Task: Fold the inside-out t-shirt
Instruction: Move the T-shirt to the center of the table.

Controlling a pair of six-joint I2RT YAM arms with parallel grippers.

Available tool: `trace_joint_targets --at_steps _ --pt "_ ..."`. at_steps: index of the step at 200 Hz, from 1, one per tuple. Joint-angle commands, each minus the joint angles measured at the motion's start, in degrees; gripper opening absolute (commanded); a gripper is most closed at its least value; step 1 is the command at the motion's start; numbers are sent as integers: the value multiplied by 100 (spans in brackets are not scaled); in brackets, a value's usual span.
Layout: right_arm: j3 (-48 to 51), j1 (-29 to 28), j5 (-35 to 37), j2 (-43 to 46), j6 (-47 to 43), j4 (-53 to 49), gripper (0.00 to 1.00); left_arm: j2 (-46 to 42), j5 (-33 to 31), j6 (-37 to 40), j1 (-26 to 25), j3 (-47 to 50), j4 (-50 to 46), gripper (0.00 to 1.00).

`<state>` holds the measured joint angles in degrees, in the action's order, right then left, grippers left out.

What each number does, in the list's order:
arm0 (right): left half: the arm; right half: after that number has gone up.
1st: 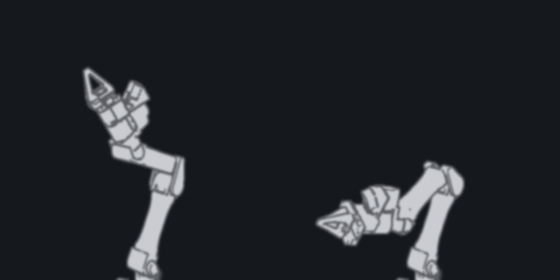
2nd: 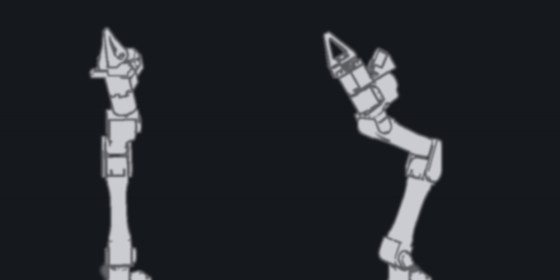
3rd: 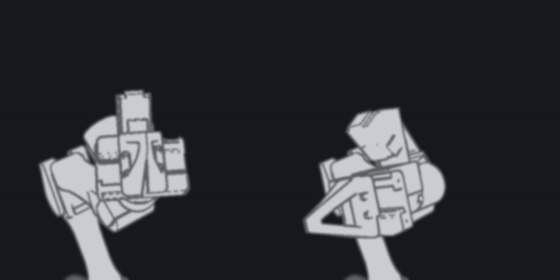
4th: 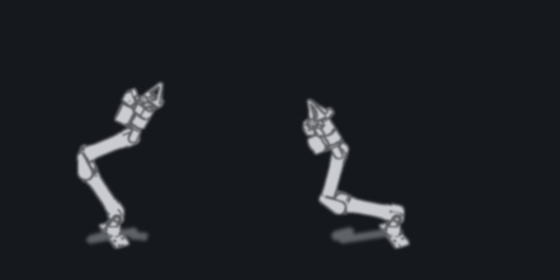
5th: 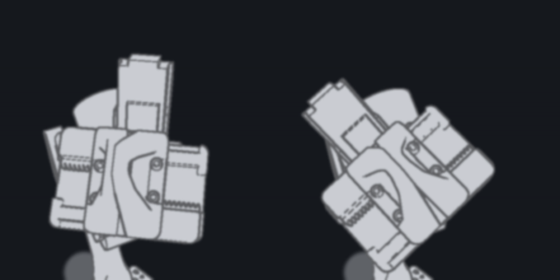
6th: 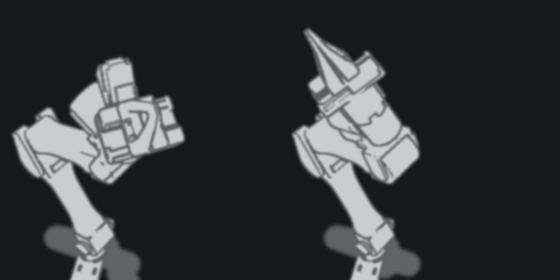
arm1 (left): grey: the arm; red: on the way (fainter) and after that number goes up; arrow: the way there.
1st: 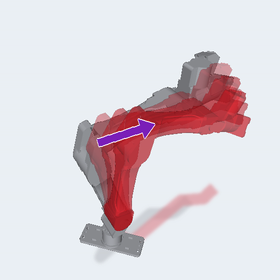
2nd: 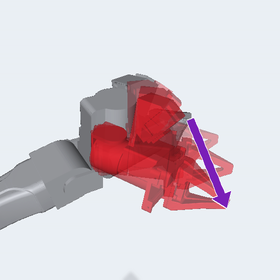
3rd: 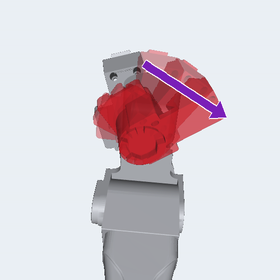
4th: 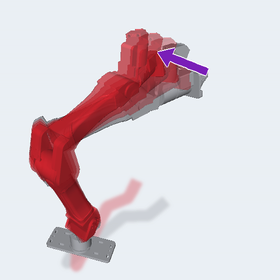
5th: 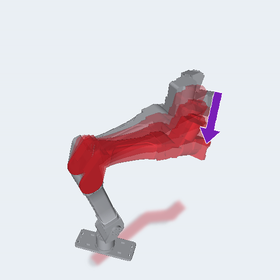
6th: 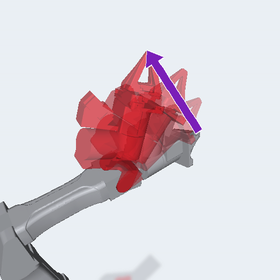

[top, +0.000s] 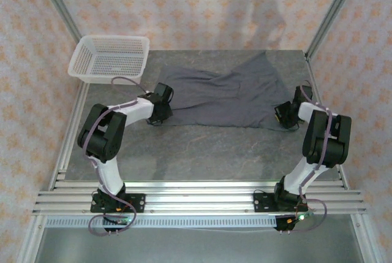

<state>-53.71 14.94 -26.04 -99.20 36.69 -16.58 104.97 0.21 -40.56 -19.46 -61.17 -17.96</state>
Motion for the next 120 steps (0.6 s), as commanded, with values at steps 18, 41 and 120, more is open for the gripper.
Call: trace_joint_targets --at_steps 18,41,120 --pt "379 -21 7 -57 -364 -859 0 -1102 264 -973 13 2516 1335 0" --pt "818 -20 171 402 -485 -1115 2 -1561 151 -897 13 3090 933 0" --pt "2413 -61 563 2483 -228 -1804 12 -4256 -135 -1297 -810 4193 -261 0"
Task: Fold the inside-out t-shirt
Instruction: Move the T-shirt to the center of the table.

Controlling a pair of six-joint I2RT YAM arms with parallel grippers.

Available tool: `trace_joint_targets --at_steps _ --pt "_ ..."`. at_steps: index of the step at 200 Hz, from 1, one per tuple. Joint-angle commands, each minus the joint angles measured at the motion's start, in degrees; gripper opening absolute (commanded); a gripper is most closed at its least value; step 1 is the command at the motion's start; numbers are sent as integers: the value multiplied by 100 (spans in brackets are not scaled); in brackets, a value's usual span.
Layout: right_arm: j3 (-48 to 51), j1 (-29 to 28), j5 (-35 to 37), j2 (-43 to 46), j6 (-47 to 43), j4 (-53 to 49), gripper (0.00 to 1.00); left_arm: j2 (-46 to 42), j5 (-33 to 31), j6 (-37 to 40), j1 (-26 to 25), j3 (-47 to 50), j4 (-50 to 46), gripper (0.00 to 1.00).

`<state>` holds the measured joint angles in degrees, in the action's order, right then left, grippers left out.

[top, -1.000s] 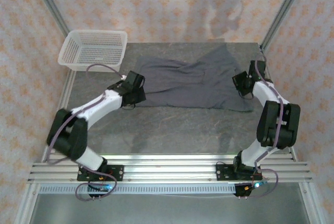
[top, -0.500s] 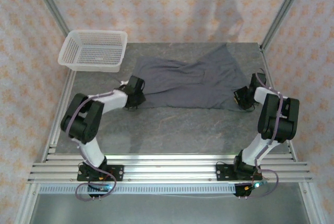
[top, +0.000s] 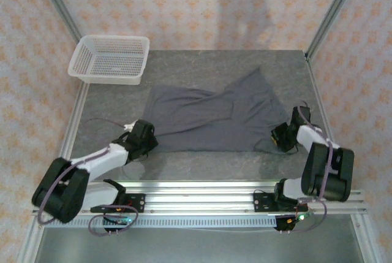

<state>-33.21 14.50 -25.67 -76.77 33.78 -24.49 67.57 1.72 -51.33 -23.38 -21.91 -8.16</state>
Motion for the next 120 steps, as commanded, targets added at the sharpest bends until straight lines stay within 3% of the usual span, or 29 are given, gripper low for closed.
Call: trace_joint_targets --at_steps 1,25,43,56,81,120 --pt "343 -22 523 258 56 -1035 12 -543 -295 -224 -447 262 -1249 0" --pt "-630 -175 722 688 -220 -1523 15 -1012 -422 -102 -799 -93 -1508 0" --pt "-1350 -485 1171 872 -507 -1089 22 -1216 -677 336 -795 -593 -1544 39" --pt "-1755 -691 1182 714 -784 -513 30 -1185 -986 672 -790 -1013 -1530 54" --pt "-2610 -1140 1797 -345 -1629 185 32 -961 -1147 1222 -791 -1729 -1439 59" --pt "-4629 -1248 2359 -2712 -2649 -207 38 -1076 -588 1835 -783 -1896 -1138 72"
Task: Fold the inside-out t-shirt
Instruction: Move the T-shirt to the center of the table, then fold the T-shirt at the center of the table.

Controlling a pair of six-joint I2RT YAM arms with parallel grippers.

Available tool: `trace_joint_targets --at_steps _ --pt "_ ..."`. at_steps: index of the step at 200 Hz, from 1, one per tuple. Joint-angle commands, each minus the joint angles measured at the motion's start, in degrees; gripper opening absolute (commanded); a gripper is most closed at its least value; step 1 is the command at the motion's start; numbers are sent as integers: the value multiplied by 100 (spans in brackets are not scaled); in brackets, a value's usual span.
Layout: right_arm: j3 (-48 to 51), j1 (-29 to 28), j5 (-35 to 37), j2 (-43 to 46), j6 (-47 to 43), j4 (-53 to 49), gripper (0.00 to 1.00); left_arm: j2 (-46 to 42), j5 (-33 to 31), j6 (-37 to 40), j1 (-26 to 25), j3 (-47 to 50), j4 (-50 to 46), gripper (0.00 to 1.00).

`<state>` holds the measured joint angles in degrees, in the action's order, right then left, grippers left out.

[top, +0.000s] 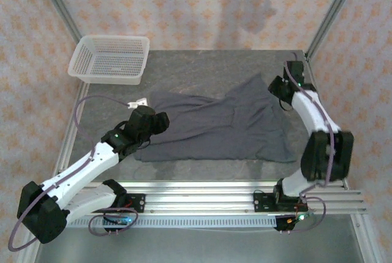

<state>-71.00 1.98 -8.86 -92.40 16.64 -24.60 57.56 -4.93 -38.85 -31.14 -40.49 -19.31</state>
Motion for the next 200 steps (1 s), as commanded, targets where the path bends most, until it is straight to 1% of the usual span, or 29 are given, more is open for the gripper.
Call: trace_joint_targets --at_steps 1,20,41,62,75,98,116,126,148,157,182,200 --pt "-909 4 690 -1210 -961 -222 38 -81 82 592 -7 -38 -31 72" --pt "-2141 4 845 -2328 -1333 -914 40 -250 63 707 -6 -33 -230 74" --pt "-3303 18 845 -3329 -1521 -1518 41 -500 -5 717 11 69 -350 75" --pt "-4389 31 558 -4191 -1507 -2392 42 -635 -150 659 20 103 -517 75" --pt "-4655 31 303 -4458 -1483 -2616 42 -658 -272 597 33 108 -619 75" --pt "-4594 31 57 -4565 -1486 -2569 42 -570 -350 573 72 104 -636 75" --pt "-4611 29 -85 -4637 -1452 -2636 38 -299 -394 586 212 -51 -725 76" --pt "-4616 26 -166 -4634 -1415 -2660 31 -57 -393 556 364 -220 -814 76" --pt "-4671 26 -277 -4605 -1323 -2757 6 661 -246 528 837 -666 -893 76" --pt "-4707 31 -325 -4537 -1305 -2808 0 1014 -140 544 1005 -919 -927 76" --pt "-4629 35 -282 -4016 -1313 -2770 0 1993 -98 580 1282 -1638 -1013 75" --pt "-4258 28 -139 -3401 -1301 -2503 0 2681 55 564 1510 -2104 -1024 74"
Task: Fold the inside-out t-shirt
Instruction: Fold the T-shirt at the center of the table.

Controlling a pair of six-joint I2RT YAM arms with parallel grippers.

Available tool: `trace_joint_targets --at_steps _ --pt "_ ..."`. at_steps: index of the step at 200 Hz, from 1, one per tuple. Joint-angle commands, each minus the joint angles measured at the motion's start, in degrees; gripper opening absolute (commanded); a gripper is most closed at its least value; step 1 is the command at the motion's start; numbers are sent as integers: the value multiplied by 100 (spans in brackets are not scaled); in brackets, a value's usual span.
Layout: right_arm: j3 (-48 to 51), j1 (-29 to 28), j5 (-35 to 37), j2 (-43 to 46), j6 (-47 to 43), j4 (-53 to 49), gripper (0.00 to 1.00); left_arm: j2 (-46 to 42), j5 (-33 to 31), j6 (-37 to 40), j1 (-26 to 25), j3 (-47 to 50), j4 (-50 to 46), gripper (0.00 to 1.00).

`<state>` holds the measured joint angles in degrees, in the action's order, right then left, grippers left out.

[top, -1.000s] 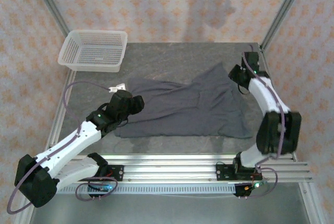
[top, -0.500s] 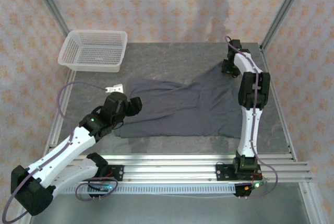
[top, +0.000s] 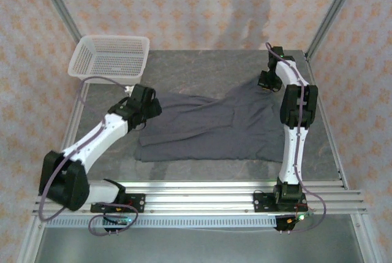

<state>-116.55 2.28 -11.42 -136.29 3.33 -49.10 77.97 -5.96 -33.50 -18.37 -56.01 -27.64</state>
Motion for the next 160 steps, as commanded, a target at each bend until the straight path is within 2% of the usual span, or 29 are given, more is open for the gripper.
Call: trace_joint_targets --at_steps 1,18,32,69,106,136,160 --pt "333 -1 115 1029 33 -23 0 675 170 28 249 -582 -190 74" --pt "986 0 49 1641 167 451 0 1307 261 -29 430 -1074 -270 74" --pt "1553 9 -157 2030 367 874 0 1791 44 23 459 -1540 -366 72" --pt "2426 9 -393 2493 665 1343 0 3324 -342 212 484 -3019 -815 64" --pt "2701 9 -383 2694 582 1304 0 4339 -110 256 554 -4042 -949 51" --pt "2820 18 -351 2767 519 1303 0 4874 -159 256 657 -4523 -1134 51" --pt "2783 18 -349 2747 471 1236 0 5038 -215 254 768 -4541 -1106 51"
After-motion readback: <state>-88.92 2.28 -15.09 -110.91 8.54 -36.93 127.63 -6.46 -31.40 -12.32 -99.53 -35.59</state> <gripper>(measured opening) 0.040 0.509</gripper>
